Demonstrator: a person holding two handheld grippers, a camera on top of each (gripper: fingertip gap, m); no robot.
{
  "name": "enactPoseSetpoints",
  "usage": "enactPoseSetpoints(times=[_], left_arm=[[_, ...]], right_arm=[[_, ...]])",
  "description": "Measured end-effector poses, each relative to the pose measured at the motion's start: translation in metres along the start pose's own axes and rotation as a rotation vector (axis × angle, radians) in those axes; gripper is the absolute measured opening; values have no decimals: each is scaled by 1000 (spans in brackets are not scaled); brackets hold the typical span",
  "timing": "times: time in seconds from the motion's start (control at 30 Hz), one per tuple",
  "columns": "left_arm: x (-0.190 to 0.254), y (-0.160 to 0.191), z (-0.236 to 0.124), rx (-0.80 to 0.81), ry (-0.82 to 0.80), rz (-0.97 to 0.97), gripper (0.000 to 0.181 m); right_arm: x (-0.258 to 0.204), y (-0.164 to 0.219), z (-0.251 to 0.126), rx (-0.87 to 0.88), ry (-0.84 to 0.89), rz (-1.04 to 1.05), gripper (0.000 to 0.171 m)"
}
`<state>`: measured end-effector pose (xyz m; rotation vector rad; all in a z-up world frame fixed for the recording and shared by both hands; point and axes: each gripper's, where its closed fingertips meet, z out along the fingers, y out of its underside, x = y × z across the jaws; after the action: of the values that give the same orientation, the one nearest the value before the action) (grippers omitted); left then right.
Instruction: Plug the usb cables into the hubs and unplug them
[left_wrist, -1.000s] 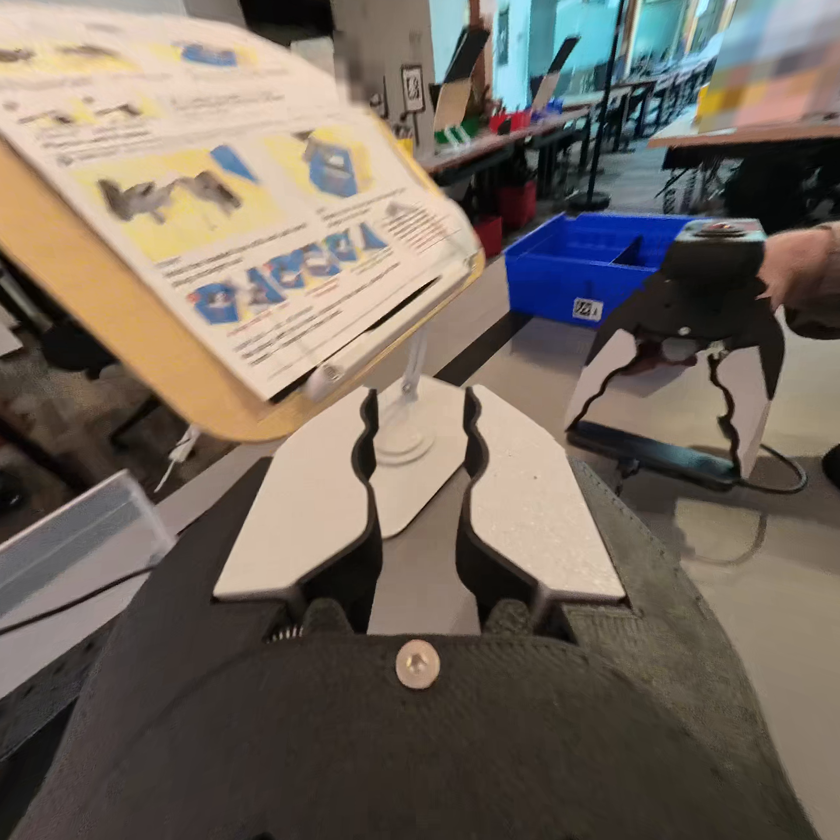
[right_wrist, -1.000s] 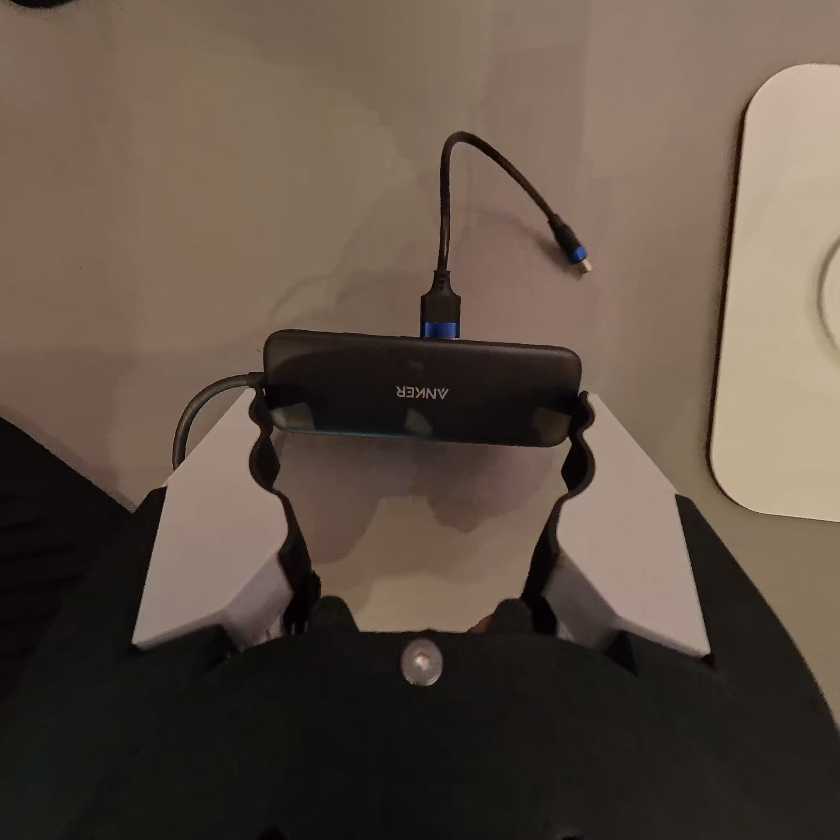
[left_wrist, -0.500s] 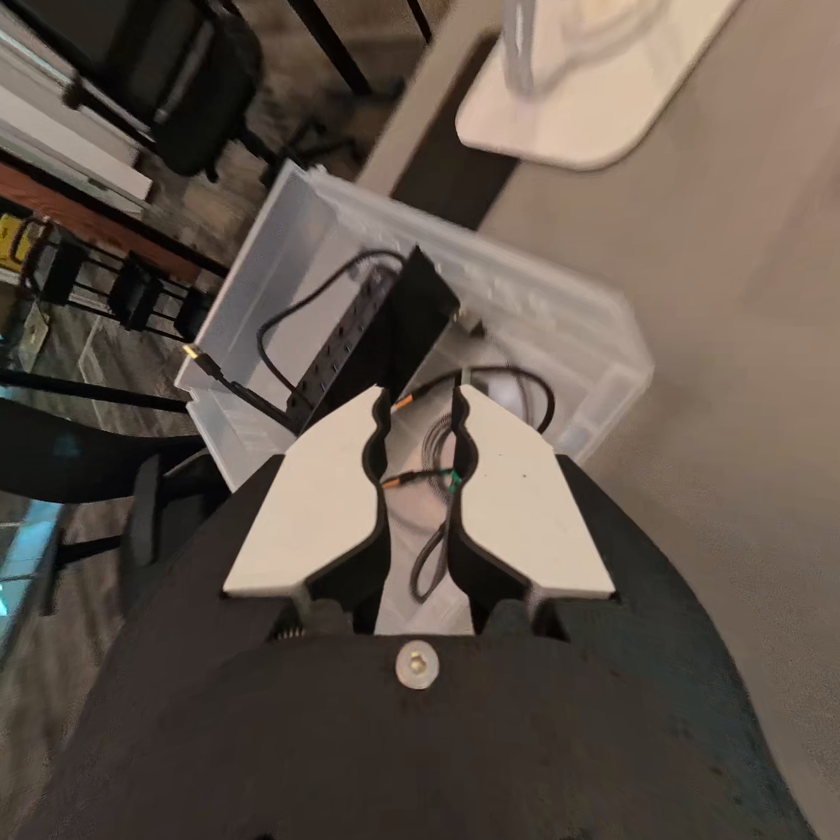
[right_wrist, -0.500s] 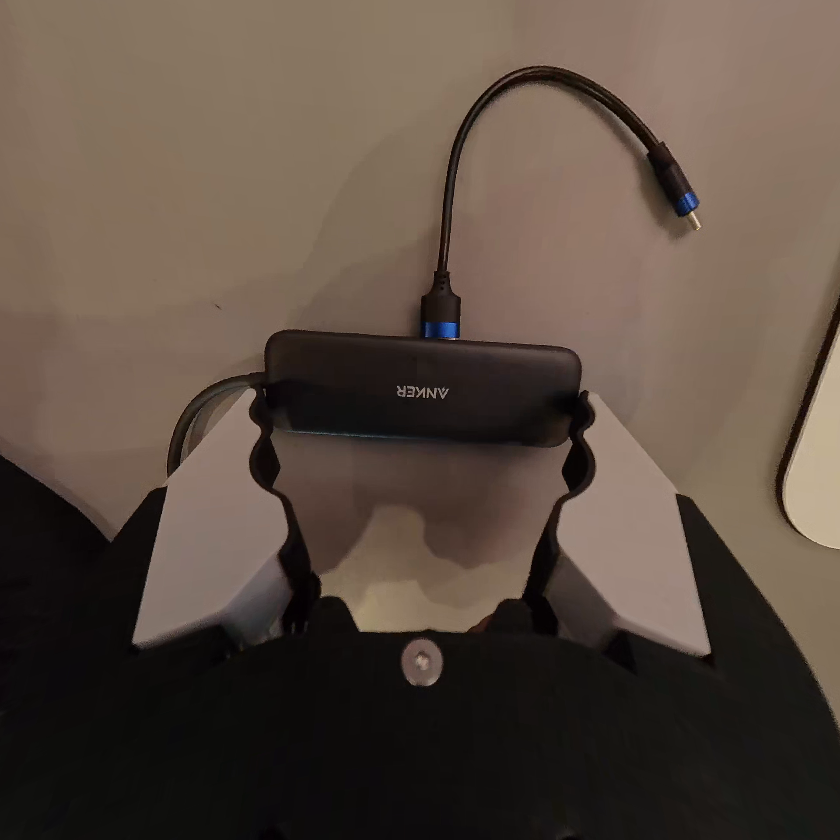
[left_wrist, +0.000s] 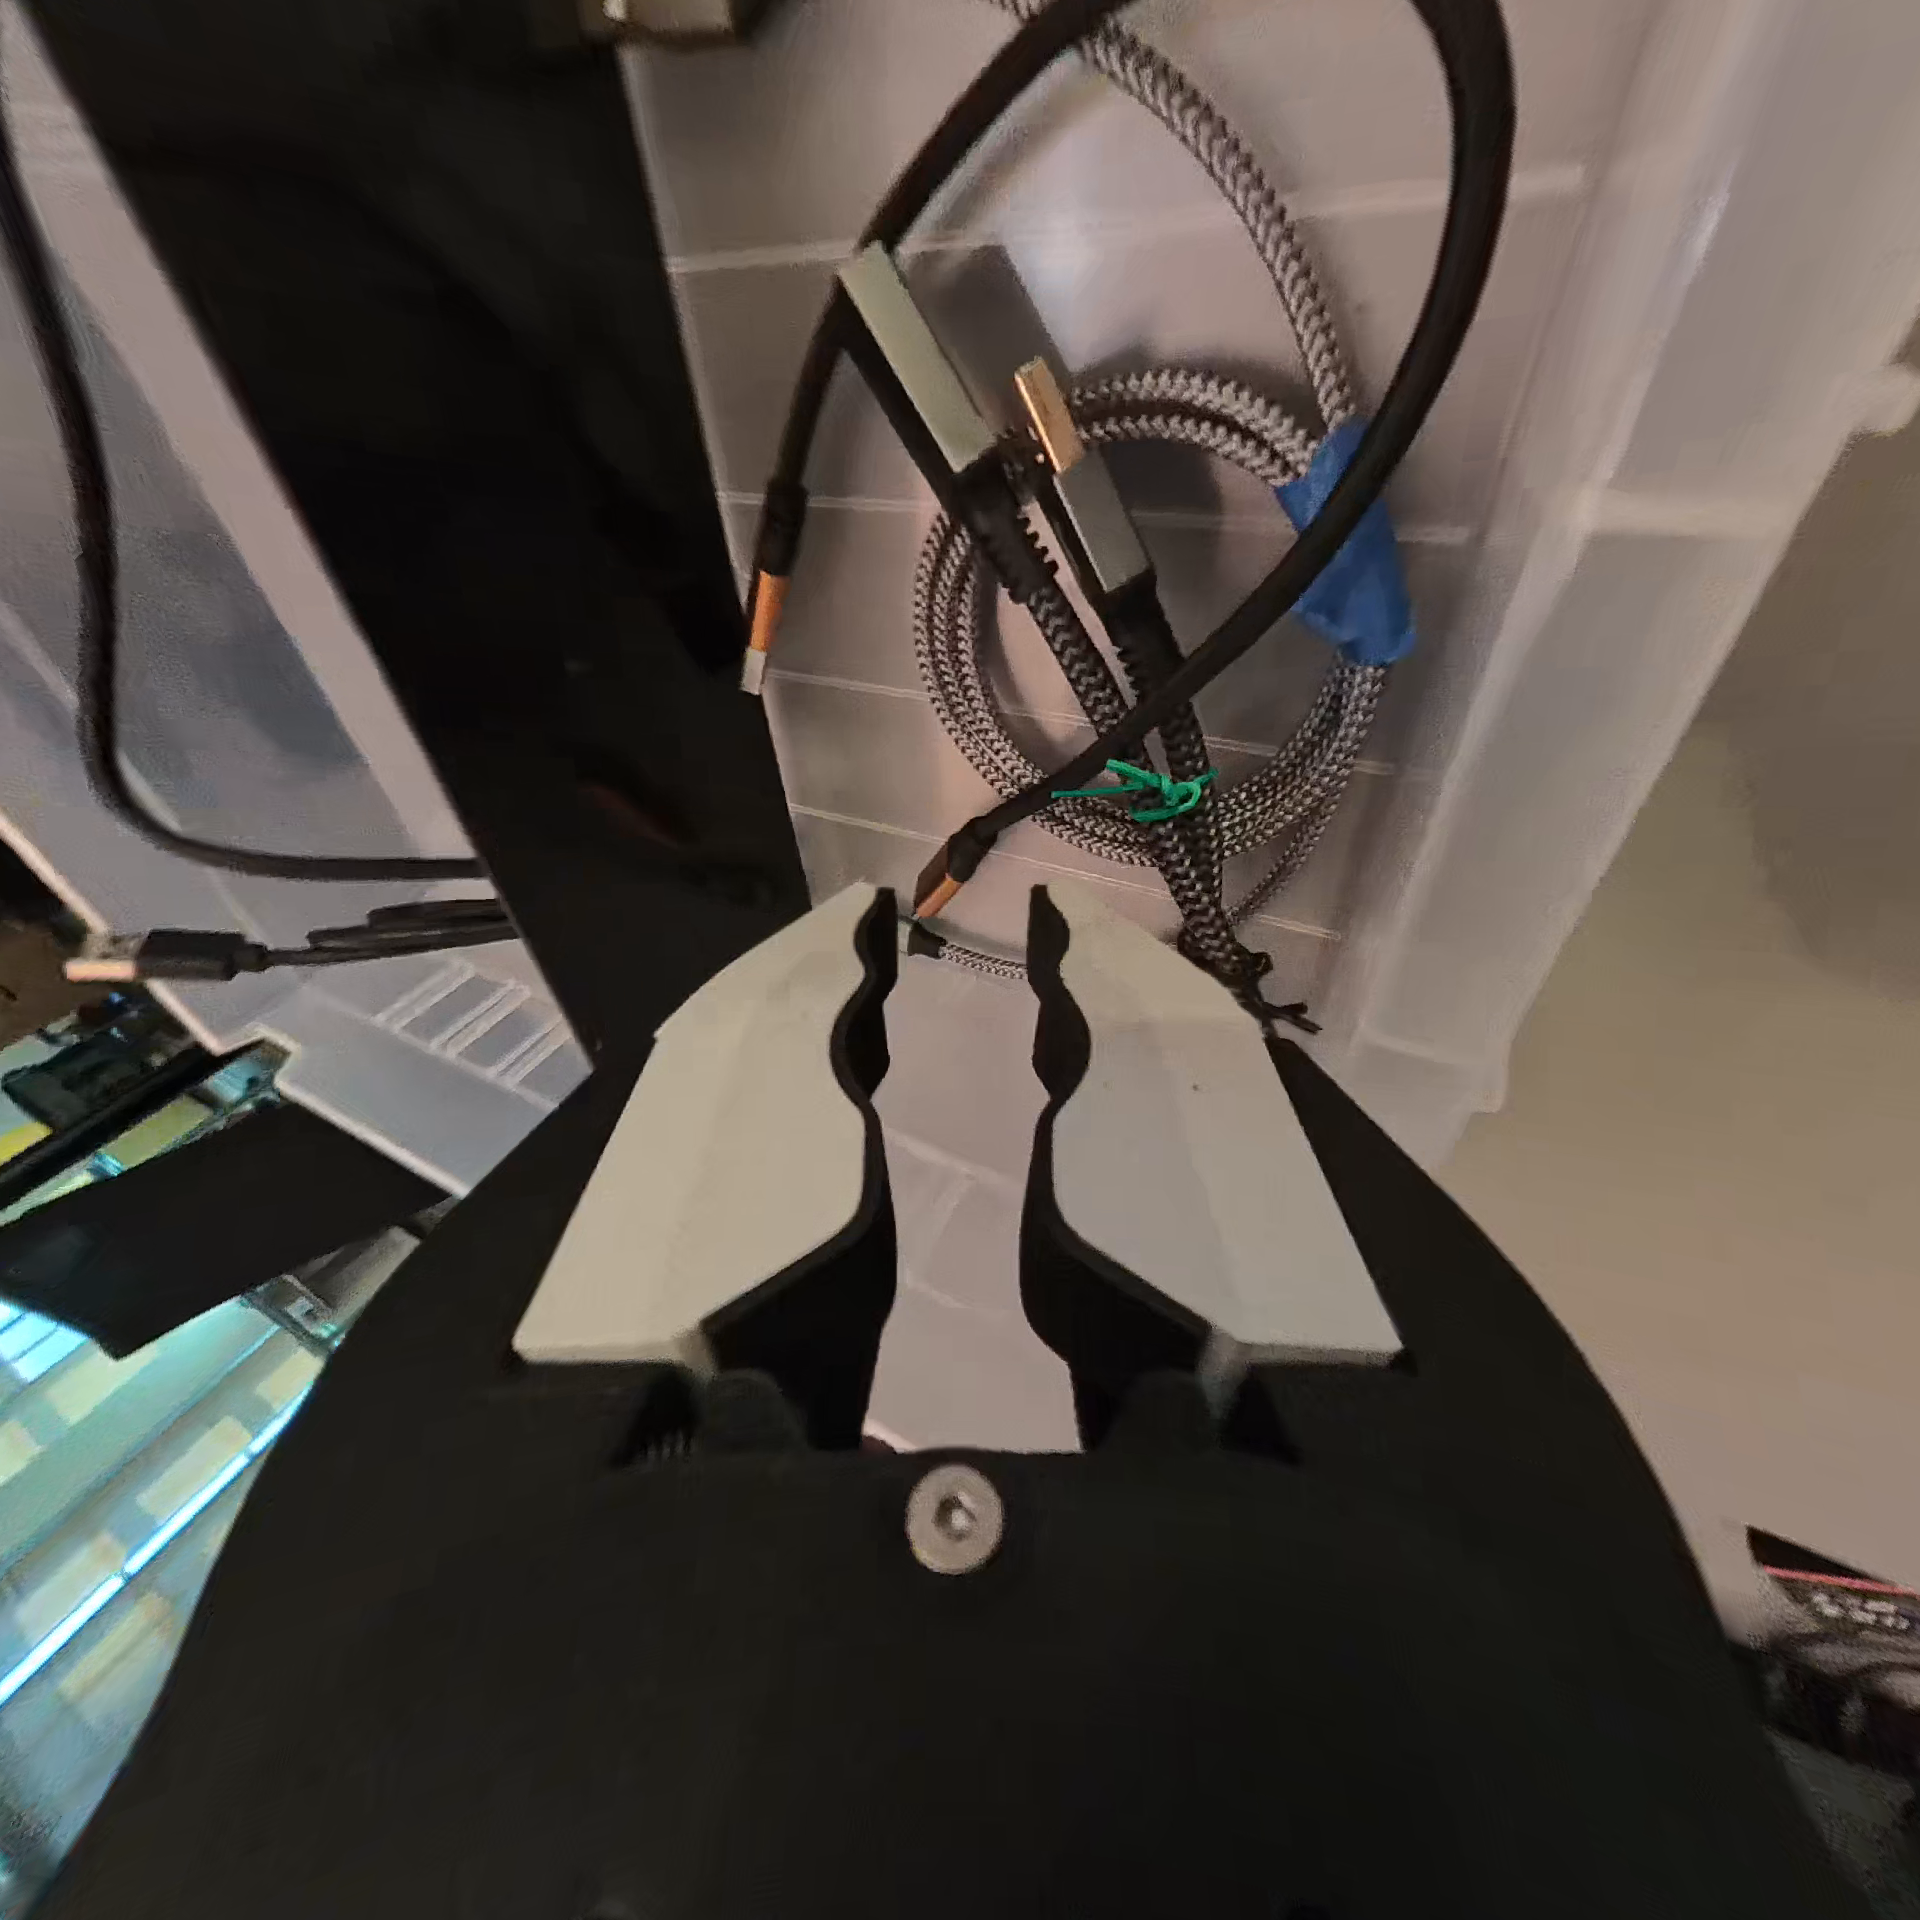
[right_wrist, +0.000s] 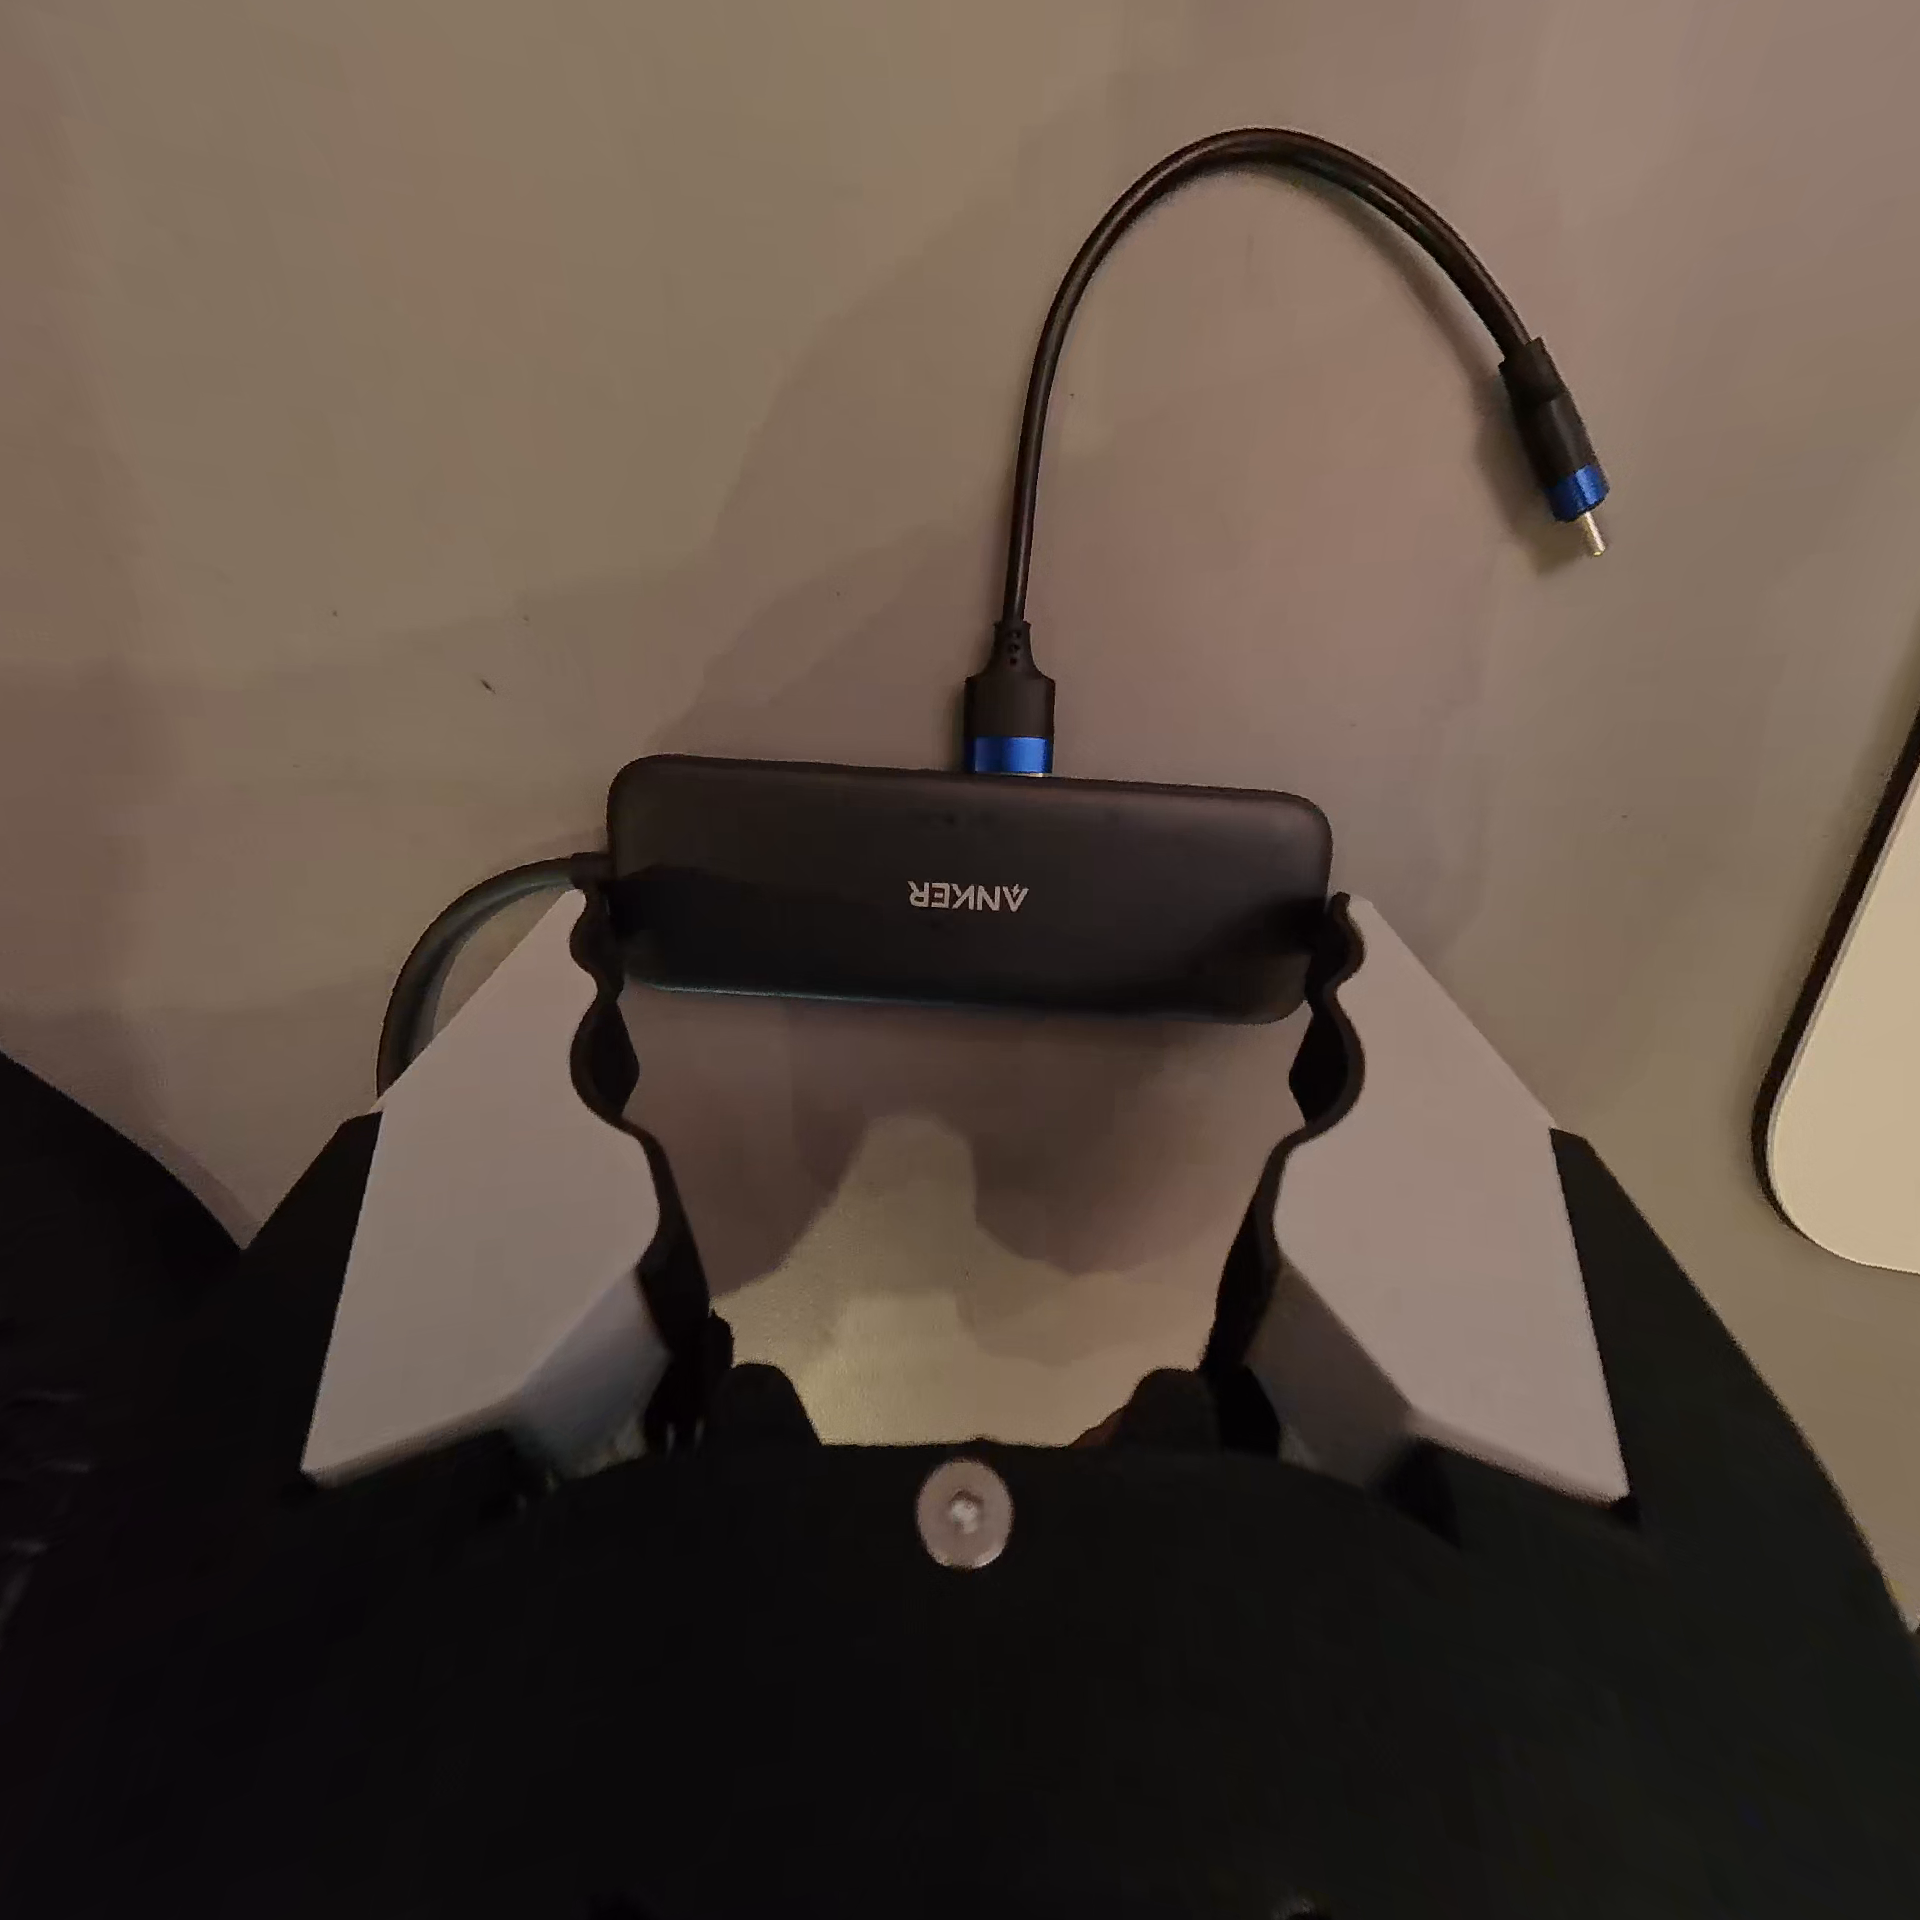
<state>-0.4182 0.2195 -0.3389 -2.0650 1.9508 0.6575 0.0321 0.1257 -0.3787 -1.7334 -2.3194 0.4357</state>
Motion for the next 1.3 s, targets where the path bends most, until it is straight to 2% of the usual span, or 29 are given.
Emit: enactPoseSetpoints(times=[0.23, 0.33, 0.5, 0.67, 0.8, 0.87, 0.97, 1.1, 1.2, 1.3], left_arm=[[-1, 6, 26, -73, 93, 85, 21], [2, 12, 32, -134, 117, 123, 10], [5, 11, 32, -199, 133, 143, 7], [-6, 8, 20, -167, 92, 42, 6], [-18, 10, -9, -38, 44, -164, 6], [-24, 13, -29, 26, -6, -237, 7], [-26, -1, -67, 188, -31, -356, 6], [-24, -21, -111, 374, -49, -453, 6], [-23, -38, -141, 501, -72, -484, 6], [-23, -58, -177, 624, -117, -489, 6]], right_arm=[[1, -1, 0, 21, -8, -7, 129], [1, -1, 0, 30, -7, -8, 129], [2, -1, 0, 40, -11, -8, 129], [1, -1, 0, 35, -7, -7, 129], [0, 0, -1, 39, -8, 2, 129], [0, 0, -2, 38, -5, 16, 136], [2, -6, -9, 68, 11, 43, 145], [7, -13, -28, 117, 59, 67, 150], [9, -15, -45, 151, 98, 86, 149], [11, -23, -70, 232, 163, 103, 139]])
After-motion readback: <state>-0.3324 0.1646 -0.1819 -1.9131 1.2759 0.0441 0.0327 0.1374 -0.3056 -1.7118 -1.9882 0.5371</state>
